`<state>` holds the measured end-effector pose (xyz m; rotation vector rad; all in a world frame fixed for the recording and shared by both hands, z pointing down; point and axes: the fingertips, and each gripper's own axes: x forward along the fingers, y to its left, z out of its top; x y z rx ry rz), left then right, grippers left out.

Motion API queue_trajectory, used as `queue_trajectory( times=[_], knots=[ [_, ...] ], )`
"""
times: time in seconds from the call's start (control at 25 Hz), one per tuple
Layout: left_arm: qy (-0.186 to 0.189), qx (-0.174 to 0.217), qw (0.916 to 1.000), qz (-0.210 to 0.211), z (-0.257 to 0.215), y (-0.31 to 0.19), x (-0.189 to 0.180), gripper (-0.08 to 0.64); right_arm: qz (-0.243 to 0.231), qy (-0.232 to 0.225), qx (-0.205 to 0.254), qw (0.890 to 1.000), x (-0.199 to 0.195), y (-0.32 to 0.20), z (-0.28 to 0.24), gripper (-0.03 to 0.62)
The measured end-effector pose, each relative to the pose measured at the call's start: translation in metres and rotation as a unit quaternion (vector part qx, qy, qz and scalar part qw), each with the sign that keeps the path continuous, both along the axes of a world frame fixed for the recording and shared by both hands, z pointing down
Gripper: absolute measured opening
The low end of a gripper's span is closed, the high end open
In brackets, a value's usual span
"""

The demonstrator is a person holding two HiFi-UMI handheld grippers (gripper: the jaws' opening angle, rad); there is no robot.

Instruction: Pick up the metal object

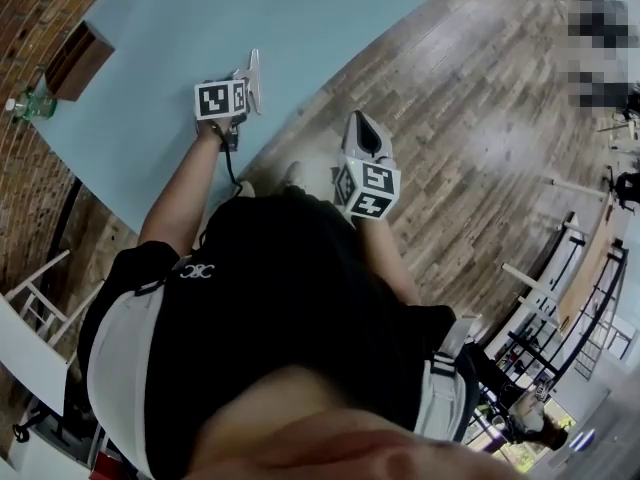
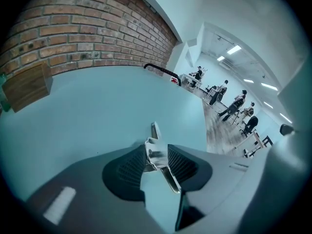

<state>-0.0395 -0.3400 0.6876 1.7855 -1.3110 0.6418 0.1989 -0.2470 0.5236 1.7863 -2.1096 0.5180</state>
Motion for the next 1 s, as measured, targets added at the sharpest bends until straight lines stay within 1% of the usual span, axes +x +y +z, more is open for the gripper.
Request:
queue_trajectory(
  times=[0.36,0.56,0.6,0.8,1.0],
  knots=[
    [0.005,-0.017,0.9998,-0.01,0.015,-0.014,0.001,0.144,0.014,0.01,-0.006,1.0,0.016,-0.005,0.0,0.014],
    [0.009,-0.031,0.9994,-0.014,0.023,-0.019,0.003,0.125,0.017,0.012,-0.011,1.0,0.02,-0.008,0.002,0.014],
    [0.011,-0.035,0.9992,-0.014,0.024,-0.019,0.003,0.115,0.017,0.012,-0.012,1.0,0.02,-0.008,0.003,0.014],
    [0.023,-0.042,0.9988,-0.011,0.025,-0.02,0.007,0.107,0.019,0.011,-0.014,1.0,0.023,-0.008,0.005,0.014],
    [0.042,-0.046,0.9978,-0.024,0.024,-0.022,0.005,0.095,0.02,0.01,-0.011,1.0,0.024,-0.011,0.004,0.014]
  ],
)
